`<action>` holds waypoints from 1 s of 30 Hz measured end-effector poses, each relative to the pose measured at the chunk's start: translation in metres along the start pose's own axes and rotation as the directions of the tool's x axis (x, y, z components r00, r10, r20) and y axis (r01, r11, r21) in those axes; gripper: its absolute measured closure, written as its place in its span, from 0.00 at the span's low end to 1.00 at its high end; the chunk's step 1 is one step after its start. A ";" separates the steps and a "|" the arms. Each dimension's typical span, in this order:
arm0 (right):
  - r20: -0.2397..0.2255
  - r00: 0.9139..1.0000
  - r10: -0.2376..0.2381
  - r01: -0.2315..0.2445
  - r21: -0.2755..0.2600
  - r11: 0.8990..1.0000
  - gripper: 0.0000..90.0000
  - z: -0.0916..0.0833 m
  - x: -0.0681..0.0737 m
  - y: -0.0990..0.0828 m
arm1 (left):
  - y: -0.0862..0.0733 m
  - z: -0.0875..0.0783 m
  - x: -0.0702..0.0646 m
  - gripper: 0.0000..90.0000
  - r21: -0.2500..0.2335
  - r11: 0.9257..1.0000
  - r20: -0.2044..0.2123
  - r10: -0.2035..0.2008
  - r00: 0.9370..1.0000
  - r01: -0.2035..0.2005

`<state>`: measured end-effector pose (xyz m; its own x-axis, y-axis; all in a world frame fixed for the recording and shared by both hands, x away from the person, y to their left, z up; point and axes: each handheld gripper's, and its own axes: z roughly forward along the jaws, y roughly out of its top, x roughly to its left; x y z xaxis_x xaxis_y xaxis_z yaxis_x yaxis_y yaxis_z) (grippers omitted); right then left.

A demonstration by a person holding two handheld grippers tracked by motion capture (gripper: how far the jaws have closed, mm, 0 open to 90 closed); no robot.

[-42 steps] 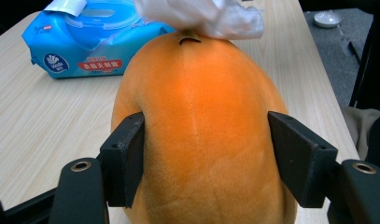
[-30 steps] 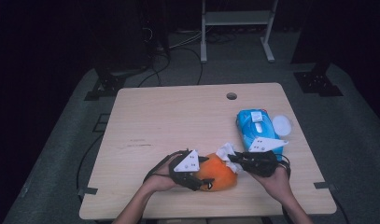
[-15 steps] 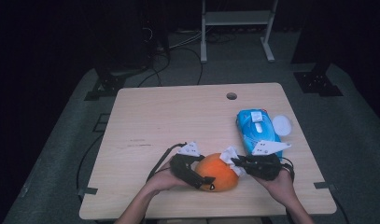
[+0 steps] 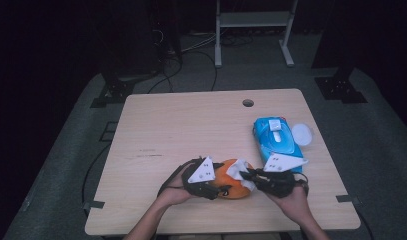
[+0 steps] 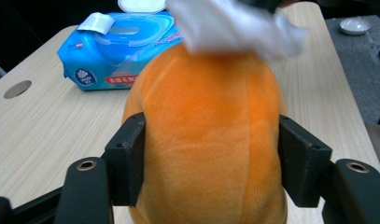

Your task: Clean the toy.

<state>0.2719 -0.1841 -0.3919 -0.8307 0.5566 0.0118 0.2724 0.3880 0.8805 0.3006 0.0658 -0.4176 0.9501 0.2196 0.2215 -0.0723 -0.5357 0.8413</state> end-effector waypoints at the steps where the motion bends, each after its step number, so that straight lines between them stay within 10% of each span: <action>1: -0.006 1.000 -0.020 0.020 -0.003 1.000 0.92 0.003 0.007 0.003 | 0.000 0.000 0.000 0.38 0.000 1.000 0.000 0.000 1.000 0.000; 5: -0.035 0.997 -0.067 0.067 -0.004 0.998 0.93 0.010 0.019 0.012 | 0.003 0.000 -0.004 0.37 0.017 0.998 -0.004 0.053 0.999 -0.053; 11: 0.020 0.999 -0.027 0.026 0.021 0.999 0.93 0.002 -0.003 0.004 | -0.004 0.000 0.006 0.27 -0.010 0.996 0.008 -0.090 0.996 0.090; 18: 0.040 0.999 -0.009 0.007 0.042 0.999 0.93 0.001 -0.010 0.001 | -0.006 -0.001 0.011 0.22 -0.029 0.986 0.027 -0.163 0.986 0.164; 30: -0.020 0.996 -0.082 0.083 0.017 0.996 0.93 0.010 0.024 0.015 | 0.008 0.003 -0.009 0.38 -0.032 0.999 -0.024 0.026 0.999 -0.027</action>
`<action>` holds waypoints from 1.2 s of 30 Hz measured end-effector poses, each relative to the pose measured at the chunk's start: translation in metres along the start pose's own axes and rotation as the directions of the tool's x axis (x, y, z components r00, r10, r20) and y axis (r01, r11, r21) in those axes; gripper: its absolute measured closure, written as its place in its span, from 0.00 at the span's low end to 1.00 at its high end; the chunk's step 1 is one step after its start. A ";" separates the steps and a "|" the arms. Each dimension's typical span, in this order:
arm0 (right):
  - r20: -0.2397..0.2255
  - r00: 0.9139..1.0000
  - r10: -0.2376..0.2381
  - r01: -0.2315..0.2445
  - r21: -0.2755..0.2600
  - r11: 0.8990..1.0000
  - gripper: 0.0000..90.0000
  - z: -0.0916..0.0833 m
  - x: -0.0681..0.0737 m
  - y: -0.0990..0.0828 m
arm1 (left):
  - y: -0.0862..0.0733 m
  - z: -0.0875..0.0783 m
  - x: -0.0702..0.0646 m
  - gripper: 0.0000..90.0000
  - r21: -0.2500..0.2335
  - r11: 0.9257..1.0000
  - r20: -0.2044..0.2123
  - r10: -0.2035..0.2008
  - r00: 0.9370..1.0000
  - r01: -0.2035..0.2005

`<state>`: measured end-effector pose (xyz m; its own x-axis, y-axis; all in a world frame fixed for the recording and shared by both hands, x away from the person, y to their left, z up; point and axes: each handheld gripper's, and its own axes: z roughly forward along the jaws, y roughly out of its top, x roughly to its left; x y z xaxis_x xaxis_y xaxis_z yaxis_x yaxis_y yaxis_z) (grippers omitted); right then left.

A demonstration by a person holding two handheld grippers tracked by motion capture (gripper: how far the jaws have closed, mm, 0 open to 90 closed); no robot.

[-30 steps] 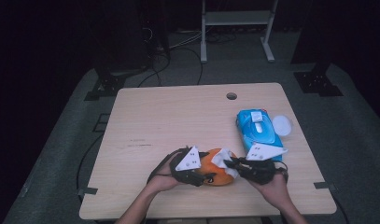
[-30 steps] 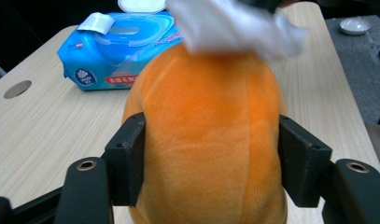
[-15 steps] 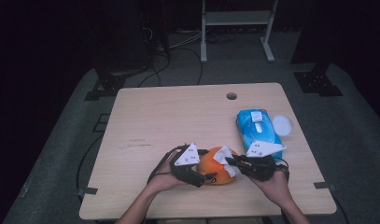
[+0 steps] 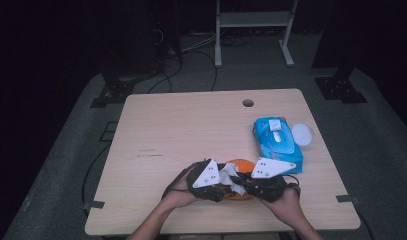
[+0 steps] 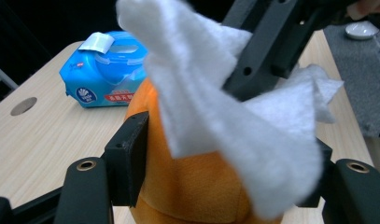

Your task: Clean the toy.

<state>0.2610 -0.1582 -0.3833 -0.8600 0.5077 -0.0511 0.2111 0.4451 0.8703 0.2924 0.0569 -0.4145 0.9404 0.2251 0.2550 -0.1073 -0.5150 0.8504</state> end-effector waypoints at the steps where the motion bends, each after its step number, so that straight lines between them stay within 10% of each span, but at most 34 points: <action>1: -0.004 1.000 0.016 -0.016 -0.002 1.000 0.93 -0.001 -0.006 -0.001 | -0.003 -0.002 0.003 0.38 0.000 1.000 0.008 -0.004 1.000 0.004; 8: 0.064 0.992 0.109 -0.110 0.004 0.994 0.93 -0.014 -0.037 -0.020 | -0.021 -0.009 0.017 0.39 0.039 0.997 0.032 -0.060 0.998 0.059; 11: 0.056 0.980 0.192 -0.193 0.013 0.981 0.93 -0.017 -0.052 -0.036 | -0.028 -0.011 0.024 0.33 0.042 0.991 0.054 -0.133 0.990 0.131; 16: 0.045 0.987 0.152 -0.153 0.016 0.988 0.93 -0.010 -0.040 -0.029 | -0.019 -0.008 0.027 0.15 0.009 0.971 0.086 -0.238 0.968 0.238; 19: 0.028 0.994 0.107 -0.107 0.022 0.994 0.93 -0.005 -0.027 -0.020 | -0.021 -0.006 0.022 0.26 0.030 0.985 0.070 -0.169 0.983 0.167; 23: 0.031 0.997 0.066 -0.067 0.033 0.997 0.93 -0.003 -0.021 -0.017 | -0.027 -0.010 0.024 0.34 0.029 0.988 0.079 -0.156 0.984 0.155; 29: 0.041 0.986 0.164 -0.165 0.027 0.986 0.93 -0.011 -0.044 -0.029 | -0.032 -0.011 0.026 0.35 0.023 0.985 0.090 -0.171 0.981 0.169; 36: -0.019 0.990 0.141 -0.141 -0.003 0.990 0.93 -0.004 -0.032 -0.020 | -0.020 -0.005 0.014 0.34 0.040 0.997 0.096 -0.077 0.992 0.073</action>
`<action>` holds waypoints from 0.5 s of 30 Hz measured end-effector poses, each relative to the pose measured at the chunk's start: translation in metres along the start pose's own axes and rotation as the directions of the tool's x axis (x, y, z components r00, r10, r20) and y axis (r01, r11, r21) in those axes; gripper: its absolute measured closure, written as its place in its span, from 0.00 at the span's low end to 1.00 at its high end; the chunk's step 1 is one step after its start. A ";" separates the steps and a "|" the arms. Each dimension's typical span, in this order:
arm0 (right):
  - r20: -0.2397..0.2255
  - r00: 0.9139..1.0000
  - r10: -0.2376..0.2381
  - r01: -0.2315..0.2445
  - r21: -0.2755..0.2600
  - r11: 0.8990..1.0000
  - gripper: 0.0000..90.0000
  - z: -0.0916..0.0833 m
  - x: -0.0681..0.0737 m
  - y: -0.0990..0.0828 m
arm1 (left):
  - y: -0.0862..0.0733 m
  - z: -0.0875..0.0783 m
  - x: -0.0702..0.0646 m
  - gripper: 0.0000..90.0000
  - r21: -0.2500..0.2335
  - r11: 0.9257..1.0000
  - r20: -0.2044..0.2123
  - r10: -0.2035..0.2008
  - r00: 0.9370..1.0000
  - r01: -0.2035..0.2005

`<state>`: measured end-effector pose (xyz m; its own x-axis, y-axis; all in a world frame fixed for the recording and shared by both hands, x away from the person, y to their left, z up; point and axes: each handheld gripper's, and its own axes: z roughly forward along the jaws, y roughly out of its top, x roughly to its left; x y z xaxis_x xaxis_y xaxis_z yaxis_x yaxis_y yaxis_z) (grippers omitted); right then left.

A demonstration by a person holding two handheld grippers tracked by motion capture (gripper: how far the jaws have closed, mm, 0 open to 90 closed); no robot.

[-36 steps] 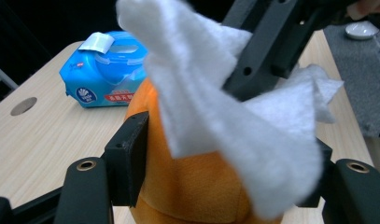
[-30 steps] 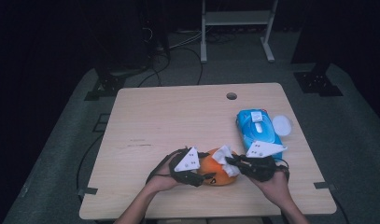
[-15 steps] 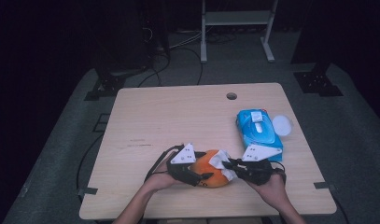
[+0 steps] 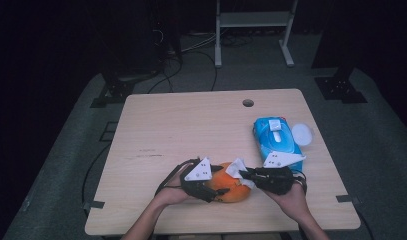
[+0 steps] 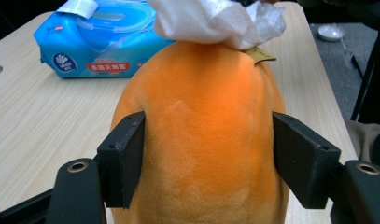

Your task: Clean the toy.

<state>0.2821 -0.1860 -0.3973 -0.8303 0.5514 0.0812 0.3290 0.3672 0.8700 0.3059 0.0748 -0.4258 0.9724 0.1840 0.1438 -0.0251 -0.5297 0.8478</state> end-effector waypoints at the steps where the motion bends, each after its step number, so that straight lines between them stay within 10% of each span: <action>1: -0.002 1.000 -0.005 0.005 0.003 1.000 0.93 0.001 0.001 0.001 | -0.001 -0.001 0.001 0.34 0.001 1.000 0.002 0.000 1.000 0.000; 15: 0.029 0.999 0.029 -0.030 0.023 0.999 0.93 -0.006 -0.010 -0.007 | 0.004 0.002 -0.002 0.34 0.004 1.000 0.000 0.004 1.000 -0.004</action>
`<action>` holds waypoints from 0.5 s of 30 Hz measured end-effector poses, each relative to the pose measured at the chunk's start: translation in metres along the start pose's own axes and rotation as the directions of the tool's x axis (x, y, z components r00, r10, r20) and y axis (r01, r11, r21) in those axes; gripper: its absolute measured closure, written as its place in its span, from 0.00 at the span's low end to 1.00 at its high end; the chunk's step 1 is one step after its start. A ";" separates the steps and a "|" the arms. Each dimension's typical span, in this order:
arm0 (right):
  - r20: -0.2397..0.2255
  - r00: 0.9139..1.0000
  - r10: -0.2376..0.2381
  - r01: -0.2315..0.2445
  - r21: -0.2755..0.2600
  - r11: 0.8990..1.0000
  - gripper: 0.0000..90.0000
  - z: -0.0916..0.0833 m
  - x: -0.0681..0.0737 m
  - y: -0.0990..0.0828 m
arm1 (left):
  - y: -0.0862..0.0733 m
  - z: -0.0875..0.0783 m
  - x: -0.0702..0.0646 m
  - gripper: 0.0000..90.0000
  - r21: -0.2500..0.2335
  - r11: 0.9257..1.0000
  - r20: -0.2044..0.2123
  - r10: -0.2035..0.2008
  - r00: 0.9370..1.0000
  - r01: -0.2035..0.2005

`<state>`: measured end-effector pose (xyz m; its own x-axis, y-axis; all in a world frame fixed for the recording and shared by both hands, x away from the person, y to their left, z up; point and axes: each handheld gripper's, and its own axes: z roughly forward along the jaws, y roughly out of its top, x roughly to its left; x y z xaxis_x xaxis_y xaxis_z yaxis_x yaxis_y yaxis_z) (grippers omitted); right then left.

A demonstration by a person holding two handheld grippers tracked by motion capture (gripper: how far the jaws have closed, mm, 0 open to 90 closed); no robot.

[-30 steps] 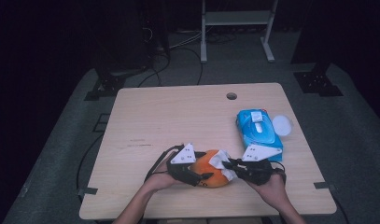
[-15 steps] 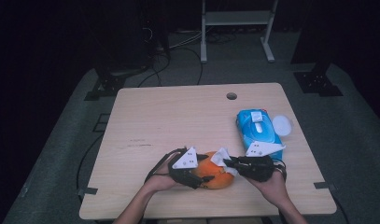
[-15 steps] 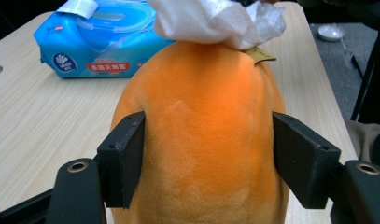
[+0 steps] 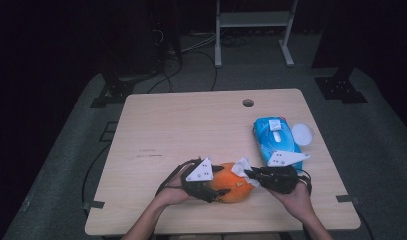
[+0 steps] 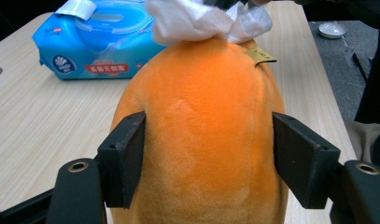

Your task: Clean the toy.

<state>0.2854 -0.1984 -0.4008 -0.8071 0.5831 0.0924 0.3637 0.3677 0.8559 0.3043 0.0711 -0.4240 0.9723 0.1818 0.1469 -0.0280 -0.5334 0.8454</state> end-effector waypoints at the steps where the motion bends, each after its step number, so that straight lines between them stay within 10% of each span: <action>1: -0.009 1.000 -0.022 0.022 -0.012 1.000 0.93 0.003 0.005 0.006 | 0.000 0.000 0.000 0.34 0.004 1.000 -0.001 0.000 1.000 0.000; 8: -0.029 1.000 -0.001 0.001 0.019 1.000 0.93 0.003 -0.003 0.000 | 0.001 -0.007 0.010 0.16 -0.016 0.992 0.028 -0.125 0.992 0.125; 12: -0.046 0.999 0.015 -0.014 0.024 1.000 0.93 0.000 -0.004 -0.004 | -0.009 -0.006 0.020 0.09 0.046 0.963 0.078 -0.269 0.960 0.266; 15: -0.057 0.998 0.020 -0.018 0.029 0.999 0.93 0.001 -0.003 -0.004 | -0.014 0.002 0.018 0.10 0.068 0.960 0.094 -0.276 0.956 0.271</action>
<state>0.2867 -0.2014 -0.4051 -0.8251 0.5478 0.1384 0.3917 0.3781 0.8388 0.3227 0.0806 -0.4342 0.9596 0.2434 -0.1415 0.2520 -0.5188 0.8169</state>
